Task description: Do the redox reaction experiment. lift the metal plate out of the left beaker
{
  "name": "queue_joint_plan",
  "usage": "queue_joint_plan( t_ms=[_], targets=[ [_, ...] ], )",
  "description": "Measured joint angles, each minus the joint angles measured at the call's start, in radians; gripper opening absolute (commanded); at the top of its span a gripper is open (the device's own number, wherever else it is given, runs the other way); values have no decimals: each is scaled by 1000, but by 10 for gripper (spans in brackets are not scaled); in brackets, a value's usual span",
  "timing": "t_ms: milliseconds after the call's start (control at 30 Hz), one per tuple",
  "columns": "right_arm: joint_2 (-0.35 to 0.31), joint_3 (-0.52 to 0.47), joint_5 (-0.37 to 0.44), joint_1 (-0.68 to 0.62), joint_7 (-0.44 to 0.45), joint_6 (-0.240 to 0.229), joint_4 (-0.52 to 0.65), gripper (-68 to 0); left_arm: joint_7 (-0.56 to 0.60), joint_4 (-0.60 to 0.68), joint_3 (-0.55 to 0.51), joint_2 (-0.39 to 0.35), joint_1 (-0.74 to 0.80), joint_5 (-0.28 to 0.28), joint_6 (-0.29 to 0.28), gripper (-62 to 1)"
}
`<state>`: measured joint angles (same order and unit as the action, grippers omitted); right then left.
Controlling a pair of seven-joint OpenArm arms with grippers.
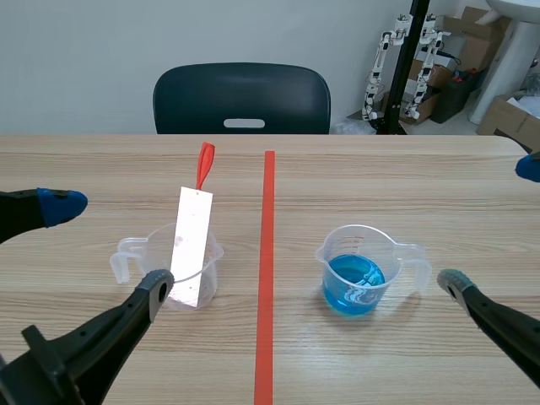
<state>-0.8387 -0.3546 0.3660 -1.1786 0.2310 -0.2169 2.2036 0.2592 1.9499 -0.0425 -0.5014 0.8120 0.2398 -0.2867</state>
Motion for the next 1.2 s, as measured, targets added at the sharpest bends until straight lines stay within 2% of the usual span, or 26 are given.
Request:
queue_joint_plan(
  t_ms=[67, 167, 367, 500, 833, 1000, 1200],
  targets=[
    [0, 0, 0, 0, 0, 0, 0, 4, 24, -17, 0, 0, 1, 5, 5, 14],
    [1, 0, 0, 0, 0, 0, 0, 4, 183, -101, 0, 0, 29, 6, 5, 14],
    [2, 0, 0, 0, 0, 0, 0, 4, 406, -346, 4, 0, 95, 5, 6, 14],
    [2, 0, 0, 0, 0, 0, 0, 4, 540, -497, 62, 0, 90, 5, 13, 14],
    [2, 0, 0, 0, 0, 0, 0, 4, 784, -770, 137, 0, 22, 6, 17, 14],
    [2, 0, 0, 0, 0, 0, 0, 4, 858, -833, 159, 0, 22, 8, 17, 14],
    [2, 0, 0, 0, 5, 0, 0, 4, 869, -880, 198, 0, 21, 8, 17, 14]
  ],
)
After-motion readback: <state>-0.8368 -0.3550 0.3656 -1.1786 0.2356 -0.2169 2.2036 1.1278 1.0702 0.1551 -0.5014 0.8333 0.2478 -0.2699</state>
